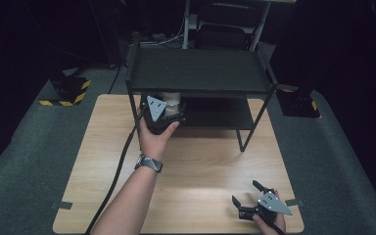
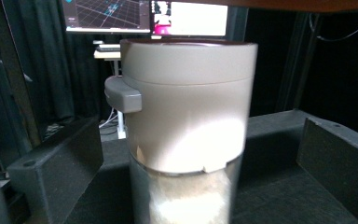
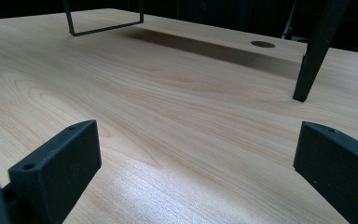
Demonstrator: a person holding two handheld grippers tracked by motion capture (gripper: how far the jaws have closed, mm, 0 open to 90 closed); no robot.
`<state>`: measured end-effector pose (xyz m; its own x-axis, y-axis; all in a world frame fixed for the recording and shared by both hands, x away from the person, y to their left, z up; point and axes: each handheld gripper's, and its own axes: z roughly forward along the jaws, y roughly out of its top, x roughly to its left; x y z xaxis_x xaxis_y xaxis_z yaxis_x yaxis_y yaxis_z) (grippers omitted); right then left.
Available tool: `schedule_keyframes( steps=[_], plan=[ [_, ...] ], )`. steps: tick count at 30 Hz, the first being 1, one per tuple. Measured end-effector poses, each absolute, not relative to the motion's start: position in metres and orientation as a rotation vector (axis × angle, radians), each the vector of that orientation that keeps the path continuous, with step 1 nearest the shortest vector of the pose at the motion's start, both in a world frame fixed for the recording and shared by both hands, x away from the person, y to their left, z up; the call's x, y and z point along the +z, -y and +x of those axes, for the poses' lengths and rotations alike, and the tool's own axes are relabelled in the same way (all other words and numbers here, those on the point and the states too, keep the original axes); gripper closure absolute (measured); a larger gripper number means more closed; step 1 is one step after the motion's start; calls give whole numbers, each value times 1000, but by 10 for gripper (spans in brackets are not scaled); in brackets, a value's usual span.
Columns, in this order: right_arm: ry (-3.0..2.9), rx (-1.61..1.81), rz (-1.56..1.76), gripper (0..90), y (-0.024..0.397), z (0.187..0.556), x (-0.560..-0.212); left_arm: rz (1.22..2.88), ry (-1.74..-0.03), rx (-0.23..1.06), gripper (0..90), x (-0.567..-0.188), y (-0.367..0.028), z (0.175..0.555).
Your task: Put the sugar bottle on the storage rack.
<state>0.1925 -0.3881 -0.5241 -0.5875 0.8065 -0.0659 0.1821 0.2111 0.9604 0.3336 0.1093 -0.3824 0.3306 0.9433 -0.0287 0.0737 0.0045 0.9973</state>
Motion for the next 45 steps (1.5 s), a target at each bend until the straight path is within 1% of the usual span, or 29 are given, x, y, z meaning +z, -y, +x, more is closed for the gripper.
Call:
schedule_keyframes(
  steps=[6, 17, 29, 34, 45],
  plan=[
    [-1913, 1393, 914, 4, 388, 193, -524, 1380, -972, 922, 4, -396, -117, 307],
    [-1913, 1388, 913, 3, 387, 192, -524, 1362, -917, 918, 5, -424, -147, 257],
    [-1916, 1380, 910, 4, 386, 192, -523, 1361, -912, 897, 4, -472, -184, 204],
    [-1916, 1376, 912, 4, 385, 192, -523, 1377, -911, 894, 5, -491, -194, 187],
    [-1918, 1377, 907, 4, 385, 192, -523, 1432, -979, 854, 5, -518, -209, 166]
  ],
)
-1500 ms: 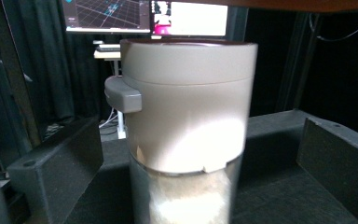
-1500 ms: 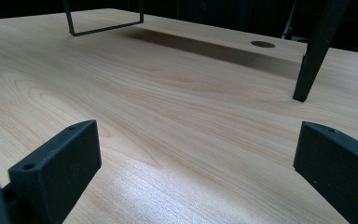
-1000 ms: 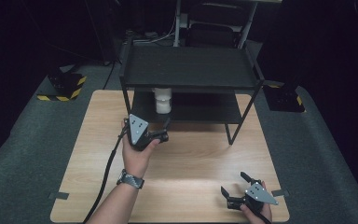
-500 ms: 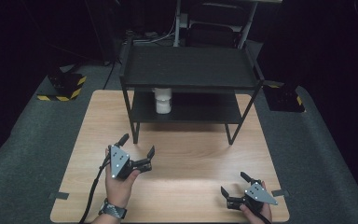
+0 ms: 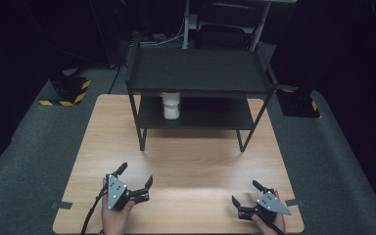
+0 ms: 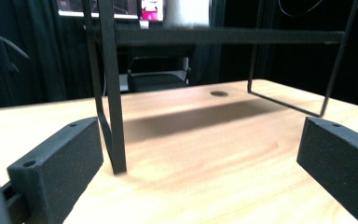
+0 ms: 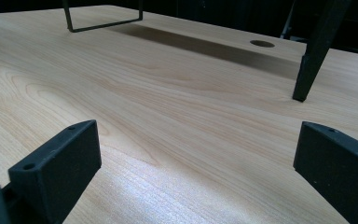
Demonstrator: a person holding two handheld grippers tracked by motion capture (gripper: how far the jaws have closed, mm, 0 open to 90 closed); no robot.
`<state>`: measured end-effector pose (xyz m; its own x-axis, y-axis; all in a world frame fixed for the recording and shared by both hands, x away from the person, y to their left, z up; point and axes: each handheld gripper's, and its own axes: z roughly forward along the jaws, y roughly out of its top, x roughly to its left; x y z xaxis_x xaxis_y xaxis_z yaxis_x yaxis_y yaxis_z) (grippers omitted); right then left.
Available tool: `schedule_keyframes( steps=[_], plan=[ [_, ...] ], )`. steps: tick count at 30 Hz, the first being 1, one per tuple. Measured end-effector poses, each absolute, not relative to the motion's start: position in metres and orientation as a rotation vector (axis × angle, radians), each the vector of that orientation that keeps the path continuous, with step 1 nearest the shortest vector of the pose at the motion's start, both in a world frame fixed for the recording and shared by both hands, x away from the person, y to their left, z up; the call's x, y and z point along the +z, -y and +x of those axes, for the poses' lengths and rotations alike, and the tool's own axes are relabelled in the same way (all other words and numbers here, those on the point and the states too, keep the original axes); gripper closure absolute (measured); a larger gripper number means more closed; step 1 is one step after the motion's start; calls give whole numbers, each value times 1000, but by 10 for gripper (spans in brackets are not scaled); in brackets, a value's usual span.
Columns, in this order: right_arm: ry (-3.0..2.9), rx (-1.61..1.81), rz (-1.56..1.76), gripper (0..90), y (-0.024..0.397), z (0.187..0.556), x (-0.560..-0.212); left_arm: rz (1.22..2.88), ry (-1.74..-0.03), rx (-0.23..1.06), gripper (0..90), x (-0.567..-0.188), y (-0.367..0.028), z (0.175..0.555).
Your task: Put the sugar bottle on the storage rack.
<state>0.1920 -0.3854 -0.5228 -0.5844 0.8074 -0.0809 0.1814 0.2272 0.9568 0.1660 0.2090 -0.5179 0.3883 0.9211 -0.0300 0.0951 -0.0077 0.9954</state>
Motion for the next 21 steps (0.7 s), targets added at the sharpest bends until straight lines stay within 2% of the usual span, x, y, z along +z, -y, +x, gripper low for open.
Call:
schedule_keyframes(
  steps=[21],
  plan=[
    [-1907, 1370, 902, 3, 384, 190, -524, 1574, -1007, 783, 5, -533, -217, 158]
  ],
)
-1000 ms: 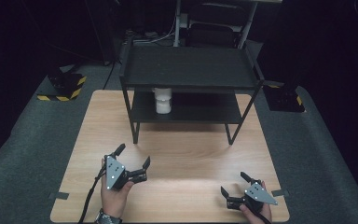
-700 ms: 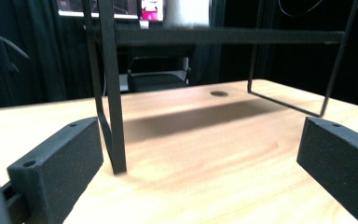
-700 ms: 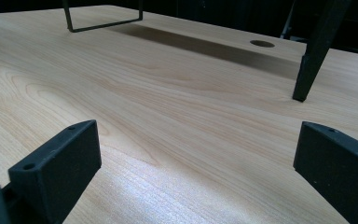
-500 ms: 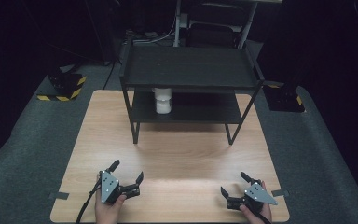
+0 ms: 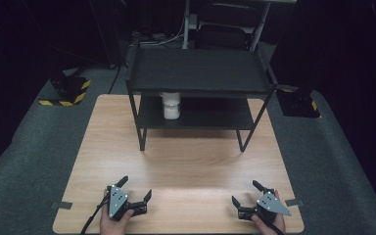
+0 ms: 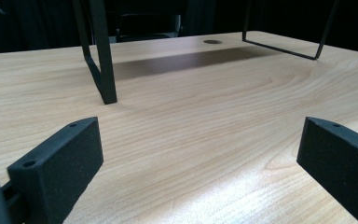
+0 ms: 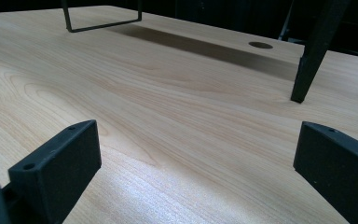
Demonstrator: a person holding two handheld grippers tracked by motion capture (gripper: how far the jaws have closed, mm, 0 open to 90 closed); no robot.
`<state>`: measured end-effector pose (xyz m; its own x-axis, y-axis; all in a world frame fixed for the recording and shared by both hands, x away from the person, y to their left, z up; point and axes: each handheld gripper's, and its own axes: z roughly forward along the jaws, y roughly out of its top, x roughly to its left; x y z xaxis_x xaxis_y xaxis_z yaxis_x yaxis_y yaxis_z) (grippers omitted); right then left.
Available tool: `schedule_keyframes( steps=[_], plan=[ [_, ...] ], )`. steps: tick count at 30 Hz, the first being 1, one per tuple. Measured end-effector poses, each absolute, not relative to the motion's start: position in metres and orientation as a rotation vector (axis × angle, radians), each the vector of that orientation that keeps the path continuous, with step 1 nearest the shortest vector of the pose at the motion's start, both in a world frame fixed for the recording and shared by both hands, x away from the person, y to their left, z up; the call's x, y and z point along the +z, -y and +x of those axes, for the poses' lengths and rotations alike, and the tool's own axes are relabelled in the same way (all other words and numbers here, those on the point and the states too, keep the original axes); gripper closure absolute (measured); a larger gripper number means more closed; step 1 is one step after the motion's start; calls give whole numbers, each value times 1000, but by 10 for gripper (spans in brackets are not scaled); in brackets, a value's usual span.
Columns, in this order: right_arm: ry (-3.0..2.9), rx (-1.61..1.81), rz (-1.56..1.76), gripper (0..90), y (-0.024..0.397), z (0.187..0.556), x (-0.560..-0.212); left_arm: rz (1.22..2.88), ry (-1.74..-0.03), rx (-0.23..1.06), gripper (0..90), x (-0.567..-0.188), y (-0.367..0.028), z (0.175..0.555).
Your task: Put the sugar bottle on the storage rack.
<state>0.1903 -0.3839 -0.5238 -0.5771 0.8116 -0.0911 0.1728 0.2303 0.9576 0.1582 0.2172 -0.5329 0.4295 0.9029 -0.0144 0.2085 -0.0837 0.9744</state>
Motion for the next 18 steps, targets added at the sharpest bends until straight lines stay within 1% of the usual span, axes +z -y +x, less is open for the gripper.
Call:
schedule_keyframes(
  steps=[11, 18],
  plan=[
    [-1906, 1363, 907, 4, 383, 190, -523, 1612, -1007, 811, 7, -532, -213, 160],
    [-1912, 1368, 903, 4, 383, 191, -523, 1624, -1020, 782, 7, -529, -214, 161]
  ],
)
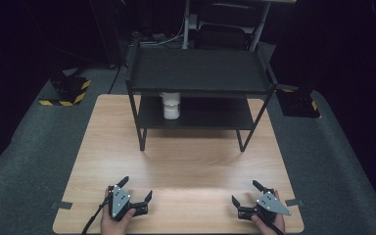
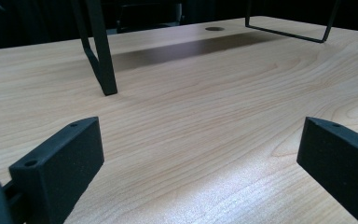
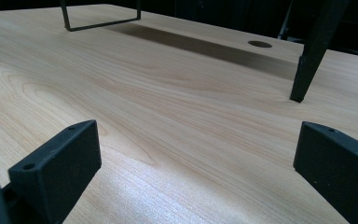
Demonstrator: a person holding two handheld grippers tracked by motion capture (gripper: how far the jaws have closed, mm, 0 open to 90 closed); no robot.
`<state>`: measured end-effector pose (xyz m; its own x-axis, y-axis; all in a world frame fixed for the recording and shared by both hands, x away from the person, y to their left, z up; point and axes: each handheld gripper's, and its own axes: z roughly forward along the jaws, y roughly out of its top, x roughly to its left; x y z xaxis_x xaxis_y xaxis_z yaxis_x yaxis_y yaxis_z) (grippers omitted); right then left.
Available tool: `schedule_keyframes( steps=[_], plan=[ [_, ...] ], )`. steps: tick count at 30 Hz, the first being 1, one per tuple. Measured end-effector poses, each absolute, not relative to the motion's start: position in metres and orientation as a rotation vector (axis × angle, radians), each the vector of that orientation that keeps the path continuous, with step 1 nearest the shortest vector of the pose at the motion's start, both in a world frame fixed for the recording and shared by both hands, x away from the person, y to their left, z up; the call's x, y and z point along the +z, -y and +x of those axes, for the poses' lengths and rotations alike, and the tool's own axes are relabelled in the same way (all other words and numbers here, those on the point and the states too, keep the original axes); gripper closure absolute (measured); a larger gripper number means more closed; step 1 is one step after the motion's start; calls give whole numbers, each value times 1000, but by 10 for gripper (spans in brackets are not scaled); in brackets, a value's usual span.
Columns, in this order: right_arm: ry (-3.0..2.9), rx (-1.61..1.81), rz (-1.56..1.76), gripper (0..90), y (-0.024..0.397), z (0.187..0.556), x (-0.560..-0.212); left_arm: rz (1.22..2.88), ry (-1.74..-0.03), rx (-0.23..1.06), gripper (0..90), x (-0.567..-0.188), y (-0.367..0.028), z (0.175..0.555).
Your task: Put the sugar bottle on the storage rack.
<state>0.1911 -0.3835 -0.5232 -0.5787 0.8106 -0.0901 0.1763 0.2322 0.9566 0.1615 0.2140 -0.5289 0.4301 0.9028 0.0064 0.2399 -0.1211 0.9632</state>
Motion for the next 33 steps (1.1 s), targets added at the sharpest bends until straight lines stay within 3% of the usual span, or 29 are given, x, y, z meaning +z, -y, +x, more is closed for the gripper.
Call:
schedule_keyframes(
  steps=[33],
  plan=[
    [-1929, 1323, 883, 4, 378, 190, -520, 1656, -993, 720, 11, -525, -220, 167]
  ],
)
